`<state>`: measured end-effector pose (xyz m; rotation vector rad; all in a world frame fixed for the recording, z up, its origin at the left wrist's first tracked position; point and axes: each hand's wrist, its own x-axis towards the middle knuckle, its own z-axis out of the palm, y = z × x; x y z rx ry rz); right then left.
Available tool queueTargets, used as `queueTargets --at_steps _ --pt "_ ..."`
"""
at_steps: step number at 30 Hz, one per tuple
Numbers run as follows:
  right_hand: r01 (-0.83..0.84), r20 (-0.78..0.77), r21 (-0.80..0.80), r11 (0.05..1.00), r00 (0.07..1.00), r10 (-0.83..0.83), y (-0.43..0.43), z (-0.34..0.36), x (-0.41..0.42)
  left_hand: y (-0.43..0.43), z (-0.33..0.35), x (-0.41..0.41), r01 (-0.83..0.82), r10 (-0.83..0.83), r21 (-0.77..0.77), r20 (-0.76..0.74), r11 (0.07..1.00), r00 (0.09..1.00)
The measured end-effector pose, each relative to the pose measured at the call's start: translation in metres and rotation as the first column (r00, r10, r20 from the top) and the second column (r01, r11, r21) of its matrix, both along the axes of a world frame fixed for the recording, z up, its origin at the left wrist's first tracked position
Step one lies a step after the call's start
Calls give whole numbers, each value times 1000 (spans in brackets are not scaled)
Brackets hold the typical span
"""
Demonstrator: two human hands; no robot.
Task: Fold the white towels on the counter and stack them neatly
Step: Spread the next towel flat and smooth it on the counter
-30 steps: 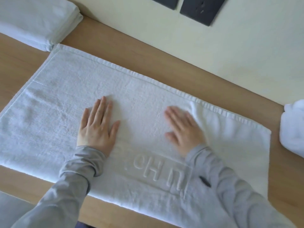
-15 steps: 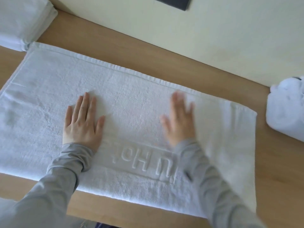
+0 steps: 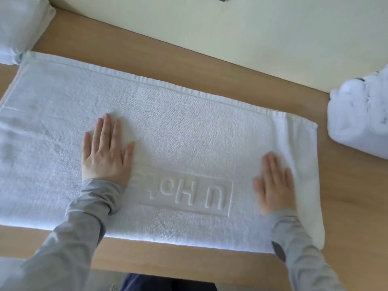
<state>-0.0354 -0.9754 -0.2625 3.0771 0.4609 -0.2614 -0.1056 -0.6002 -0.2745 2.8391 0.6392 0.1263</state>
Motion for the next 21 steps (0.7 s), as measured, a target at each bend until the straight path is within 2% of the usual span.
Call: queueTargets --at_steps 3,5,8,13,15,19,21 --pt "194 -6 9 981 981 -194 -14 2 6 -1 2 0 13 -12 -26 26 1000 1000" --pt "210 -20 43 977 978 -209 -1 7 0 -5 6 1 8 -4 -74 61 997 998" --pt "46 -21 102 994 999 -45 42 14 -28 -39 20 8 44 -26 -176 108 983 994" --pt "-251 -44 84 964 966 256 92 3 -82 -160 35 18 326 -315 -224 83 918 945" --pt "-278 -22 41 960 960 279 83 -1 -83 -189 30 22 352 -362 -242 7 904 932" --pt "-280 -49 70 957 958 284 36 -2 -74 -195 14 24 363 -374 -117 -83 924 924" --pt "-231 -52 45 972 971 234 3 -2 -68 -195 12 23 376 -384 -94 -88 922 919"
